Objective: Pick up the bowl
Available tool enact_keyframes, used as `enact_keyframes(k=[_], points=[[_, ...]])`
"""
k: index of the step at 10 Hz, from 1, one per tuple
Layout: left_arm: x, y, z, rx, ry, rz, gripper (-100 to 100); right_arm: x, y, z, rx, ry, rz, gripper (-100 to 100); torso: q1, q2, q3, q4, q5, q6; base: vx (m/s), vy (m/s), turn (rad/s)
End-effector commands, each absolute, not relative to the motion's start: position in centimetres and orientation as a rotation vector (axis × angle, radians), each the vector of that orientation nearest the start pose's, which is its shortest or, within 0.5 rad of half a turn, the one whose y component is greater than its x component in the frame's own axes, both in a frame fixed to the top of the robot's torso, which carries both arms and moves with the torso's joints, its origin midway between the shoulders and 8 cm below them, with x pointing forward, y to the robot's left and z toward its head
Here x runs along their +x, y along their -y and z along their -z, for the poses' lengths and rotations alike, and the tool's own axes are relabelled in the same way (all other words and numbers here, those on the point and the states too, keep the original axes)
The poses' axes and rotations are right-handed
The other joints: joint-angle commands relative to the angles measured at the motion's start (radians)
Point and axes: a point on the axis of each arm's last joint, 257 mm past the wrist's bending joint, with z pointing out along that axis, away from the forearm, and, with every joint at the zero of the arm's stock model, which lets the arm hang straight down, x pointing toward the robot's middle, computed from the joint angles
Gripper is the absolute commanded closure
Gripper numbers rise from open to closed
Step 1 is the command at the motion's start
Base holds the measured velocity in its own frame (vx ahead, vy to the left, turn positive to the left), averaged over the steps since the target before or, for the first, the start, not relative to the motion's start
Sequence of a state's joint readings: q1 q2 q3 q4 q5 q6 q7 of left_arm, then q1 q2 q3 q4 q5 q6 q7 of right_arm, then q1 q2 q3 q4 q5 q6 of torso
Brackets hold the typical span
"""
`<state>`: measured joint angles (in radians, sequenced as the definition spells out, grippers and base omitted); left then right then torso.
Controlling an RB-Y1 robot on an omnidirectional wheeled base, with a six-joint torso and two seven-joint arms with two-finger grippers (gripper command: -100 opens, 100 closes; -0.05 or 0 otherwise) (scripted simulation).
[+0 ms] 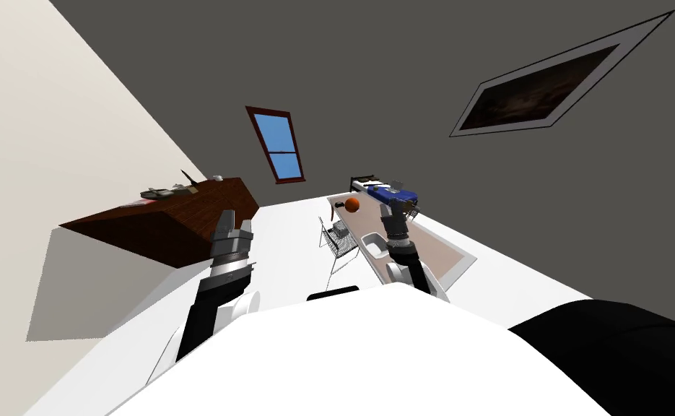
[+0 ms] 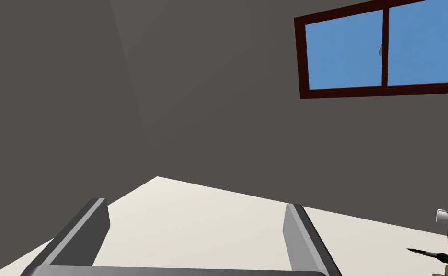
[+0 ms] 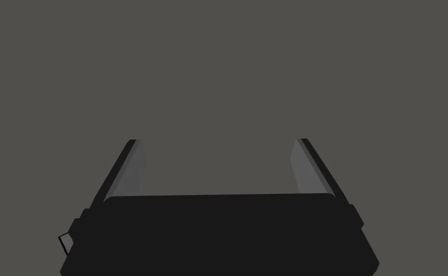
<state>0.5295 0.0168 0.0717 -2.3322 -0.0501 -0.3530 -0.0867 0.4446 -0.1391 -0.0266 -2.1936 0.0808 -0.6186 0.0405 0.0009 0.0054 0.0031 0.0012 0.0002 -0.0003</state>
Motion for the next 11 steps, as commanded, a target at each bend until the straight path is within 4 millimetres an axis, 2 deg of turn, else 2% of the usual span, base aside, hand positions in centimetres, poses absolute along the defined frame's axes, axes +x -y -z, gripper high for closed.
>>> enact_keyframes(k=[1,3,4,7,8,11], points=[[35.1,-30.4,-1.1,-0.668,-0.752,1.075,0,36.1,24.5,-0.7,0.379,-0.803,-1.197,-100,0.000,0.000,0.000,0.000,0.000,0.000,-0.104,0.032,0.155],[35.1,-30.4,-1.1,-0.668,-0.752,1.076,0,37.9,22.8,1.5,0.320,-0.909,-1.145,-100,0.002,0.002,0.001,0.000,0.000,0.000,-0.129,0.055,0.177],[35.1,-30.4,-1.1,-0.668,-0.752,1.076,0,38.0,22.9,1.8,0.323,-0.916,-1.143,-100,0.003,0.003,0.002,0.001,0.001,0.000,-0.080,0.043,0.066],[35.1,-30.4,-1.1,-0.668,-0.752,1.076,0,40.7,20.5,6.3,0.208,-1.089,-1.035,-100,0.002,0.001,0.001,0.000,0.000,0.000,-0.110,0.043,0.205],[35.1,-30.4,-1.1,-0.668,-0.752,1.076,0,40.8,20.7,6.9,0.214,-1.102,-1.028,-100,0.002,0.003,0.002,0.001,0.000,0.000,-0.095,0.029,0.069],[35.1,-30.4,-1.1,-0.668,-0.752,1.075,0,42.4,19.5,10.4,0.112,-1.220,-0.932,-100,0.000,0.000,0.000,0.000,0.000,0.001,-0.079,0.033,0.122]])
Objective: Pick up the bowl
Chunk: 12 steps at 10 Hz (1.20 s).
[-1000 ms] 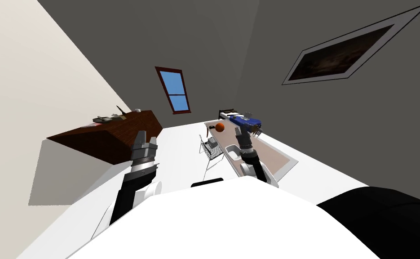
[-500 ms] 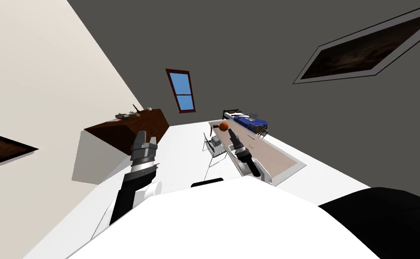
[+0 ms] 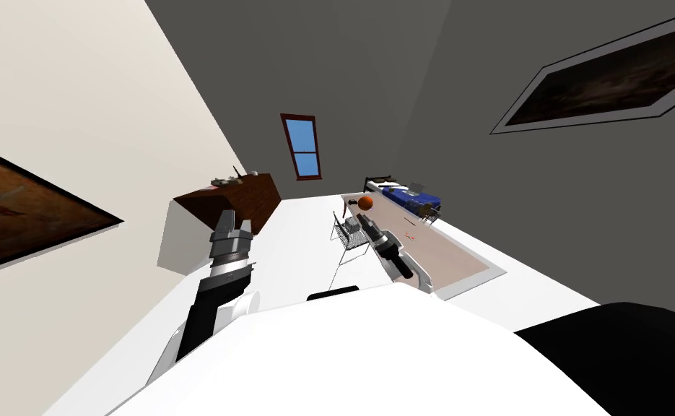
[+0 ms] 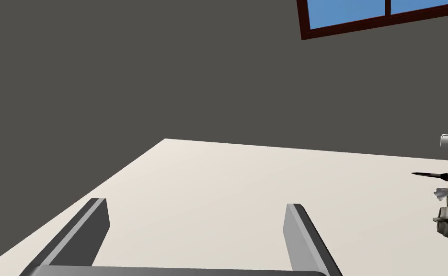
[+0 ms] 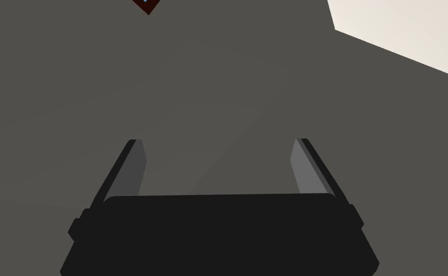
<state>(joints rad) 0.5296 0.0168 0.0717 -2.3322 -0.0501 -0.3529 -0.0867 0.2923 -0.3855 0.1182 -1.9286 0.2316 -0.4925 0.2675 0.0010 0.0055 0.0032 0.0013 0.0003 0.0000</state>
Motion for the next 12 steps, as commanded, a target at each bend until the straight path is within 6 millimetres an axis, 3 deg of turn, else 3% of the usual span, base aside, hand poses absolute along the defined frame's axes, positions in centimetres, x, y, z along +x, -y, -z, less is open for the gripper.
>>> enact_keyframes(k=[1,8,12], points=[[35.1,-30.4,-1.1,-0.668,-0.752,1.075,0,42.6,19.8,11.1,0.121,-1.234,-0.926,-100,0.000,0.000,0.000,0.000,0.000,0.000,-0.065,0.018,0.103],[35.1,-30.4,-1.1,-0.668,-0.752,1.075,0,45.0,20.0,20.1,-0.121,-1.480,-0.671,-100,-0.002,-0.001,0.000,0.000,0.000,0.001,-0.071,0.020,0.141],[35.1,-30.4,-1.1,-0.668,-0.752,1.075,0,45.7,22.3,25.8,-0.251,-1.614,-0.508,-100,-0.002,-0.002,-0.001,0.000,0.000,0.001,-0.066,0.016,0.164]])
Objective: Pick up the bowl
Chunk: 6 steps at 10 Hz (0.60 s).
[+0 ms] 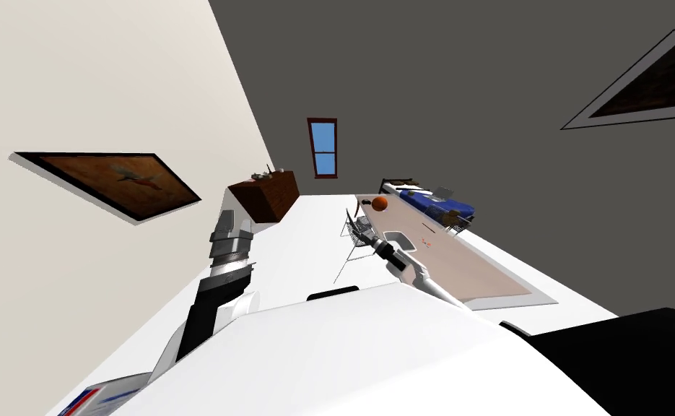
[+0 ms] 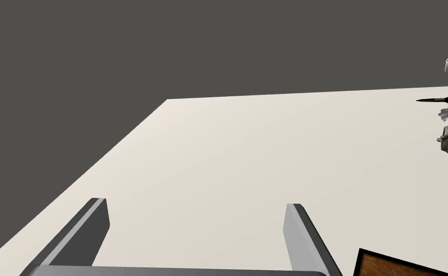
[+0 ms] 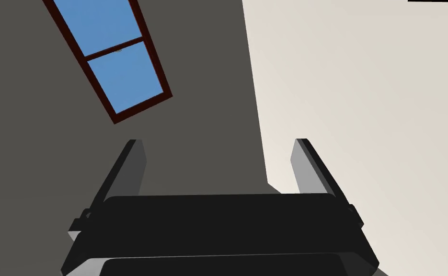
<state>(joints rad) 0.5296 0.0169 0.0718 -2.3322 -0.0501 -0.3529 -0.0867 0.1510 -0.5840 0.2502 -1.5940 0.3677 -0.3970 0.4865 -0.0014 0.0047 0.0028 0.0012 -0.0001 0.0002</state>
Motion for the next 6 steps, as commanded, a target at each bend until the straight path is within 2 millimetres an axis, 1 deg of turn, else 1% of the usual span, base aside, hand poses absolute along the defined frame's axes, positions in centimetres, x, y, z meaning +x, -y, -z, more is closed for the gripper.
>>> enact_keyframes(k=[1,2,3,4,5,6], points=[[35.1,-30.4,-1.1,-0.668,-0.752,1.075,0,45.7,22.8,26.6,-0.244,-1.631,-0.499,-100,0.000,0.000,0.000,0.000,0.000,0.000,-0.067,0.004,0.091],[35.1,-30.4,-1.1,-0.668,-0.752,1.075,0,45.8,23.9,28.6,-0.319,-1.675,-0.422,-100,-0.001,0.000,0.000,0.000,0.000,0.001,-0.072,0.007,0.196],[35.1,-30.4,-1.1,-0.668,-0.752,1.075,0,45.8,24.5,29.4,-0.312,-1.694,-0.412,-100,-0.001,0.000,0.000,0.000,0.000,0.000,-0.056,-0.001,0.113],[35.1,-30.4,-1.1,-0.668,-0.752,1.075,0,45.8,24.5,29.4,-0.312,-1.694,-0.412,-100,-0.001,0.000,0.000,0.000,0.000,0.001,-0.020,-0.002,-0.024],[35.1,-30.4,-1.0,-0.668,-0.752,1.075,0,45.8,25.7,31.0,-0.390,-1.730,-0.336,-100,-0.001,-0.002,-0.001,0.000,0.000,0.001,-0.039,0.001,0.187],[35.1,-30.4,-1.1,-0.668,-0.752,1.075,0,45.7,26.4,31.9,-0.382,-1.751,-0.325,-100,-0.001,-0.002,-0.001,0.000,0.000,0.000,-0.050,-0.003,0.140]])
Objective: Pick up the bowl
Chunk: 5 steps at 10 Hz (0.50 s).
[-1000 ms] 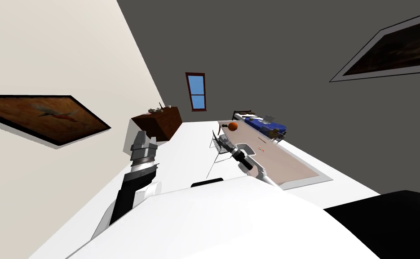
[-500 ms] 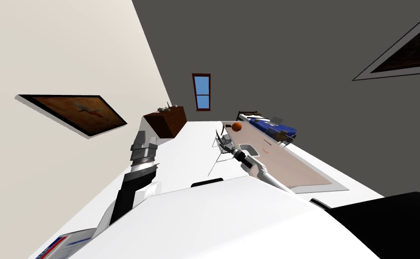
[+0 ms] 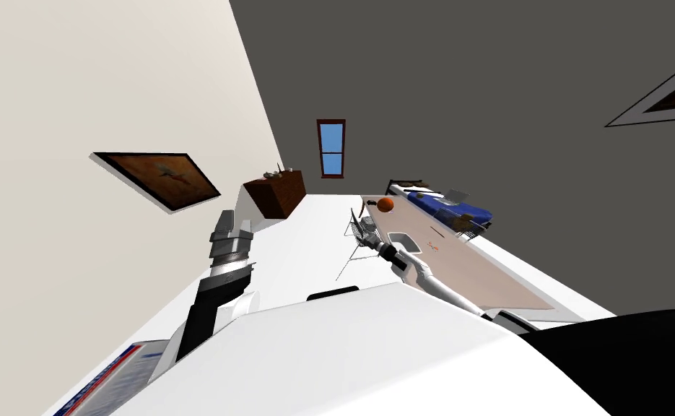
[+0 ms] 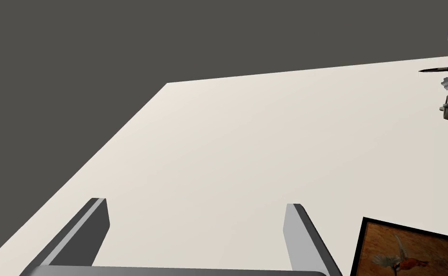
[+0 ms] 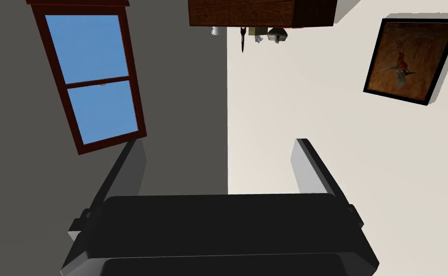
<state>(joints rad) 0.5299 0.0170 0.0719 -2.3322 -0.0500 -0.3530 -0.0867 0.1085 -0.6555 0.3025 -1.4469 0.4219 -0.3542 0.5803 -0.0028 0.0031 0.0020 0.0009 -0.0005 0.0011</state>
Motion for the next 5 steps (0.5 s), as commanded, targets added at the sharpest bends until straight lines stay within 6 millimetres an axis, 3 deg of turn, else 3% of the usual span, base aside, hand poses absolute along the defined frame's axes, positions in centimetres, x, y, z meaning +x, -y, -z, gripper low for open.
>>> enact_keyframes(k=[1,5], points=[[35.1,-30.4,-1.1,-0.668,-0.752,1.075,0,45.6,28.1,33.6,-0.457,-1.791,-0.245,-100,0.000,0.000,0.000,0.000,0.000,0.000,-0.076,0.000,0.203],[35.1,-30.4,-1.0,-0.668,-0.752,1.075,0,44.6,33.0,37.9,-0.593,-1.892,-0.071,-100,-0.001,0.001,0.000,0.000,0.000,0.000,-0.060,-0.018,0.150]])
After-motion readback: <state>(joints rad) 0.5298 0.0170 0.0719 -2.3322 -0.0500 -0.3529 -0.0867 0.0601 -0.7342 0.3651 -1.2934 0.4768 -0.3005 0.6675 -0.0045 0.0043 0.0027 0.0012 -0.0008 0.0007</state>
